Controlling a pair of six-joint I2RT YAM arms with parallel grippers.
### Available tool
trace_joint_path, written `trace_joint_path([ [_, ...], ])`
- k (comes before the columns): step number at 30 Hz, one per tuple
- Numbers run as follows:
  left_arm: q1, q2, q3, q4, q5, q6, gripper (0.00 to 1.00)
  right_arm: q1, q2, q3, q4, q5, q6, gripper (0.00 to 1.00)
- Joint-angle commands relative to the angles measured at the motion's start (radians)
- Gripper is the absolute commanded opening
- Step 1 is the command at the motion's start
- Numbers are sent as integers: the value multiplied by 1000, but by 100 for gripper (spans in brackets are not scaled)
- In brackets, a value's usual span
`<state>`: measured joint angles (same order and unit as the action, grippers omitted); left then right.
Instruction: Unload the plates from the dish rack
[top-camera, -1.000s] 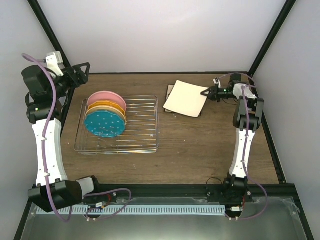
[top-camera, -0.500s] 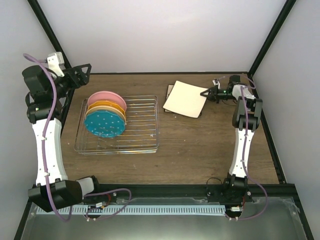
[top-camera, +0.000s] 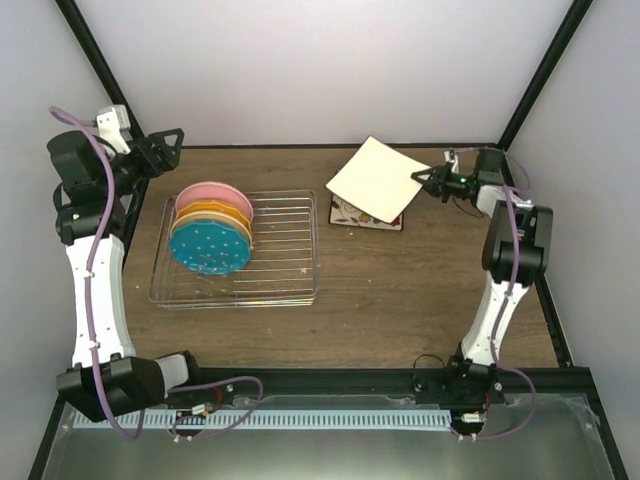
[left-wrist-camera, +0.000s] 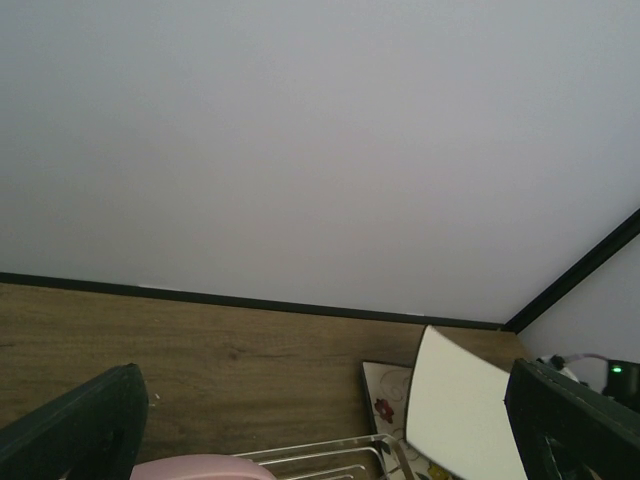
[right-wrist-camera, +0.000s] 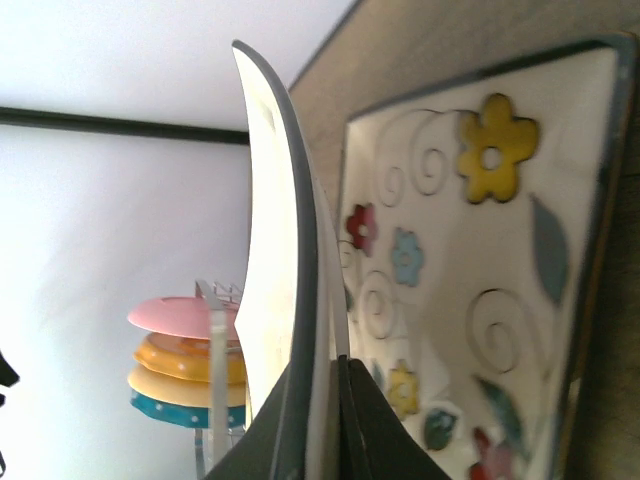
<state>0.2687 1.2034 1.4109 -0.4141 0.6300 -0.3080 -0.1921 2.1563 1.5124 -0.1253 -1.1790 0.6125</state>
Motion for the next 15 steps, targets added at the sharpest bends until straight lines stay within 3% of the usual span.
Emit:
trace_joint_path([
  [1, 0, -1, -8, 10, 6, -6, 100, -7, -224, -199, 524, 29, 402, 1],
  [9, -11, 12, -2, 26, 15, -16, 100, 28, -489, -628, 906, 374, 664, 1],
  [15, -17, 10, -3, 20, 23, -7, 100, 129, -605, -785, 1089, 705, 714, 1],
])
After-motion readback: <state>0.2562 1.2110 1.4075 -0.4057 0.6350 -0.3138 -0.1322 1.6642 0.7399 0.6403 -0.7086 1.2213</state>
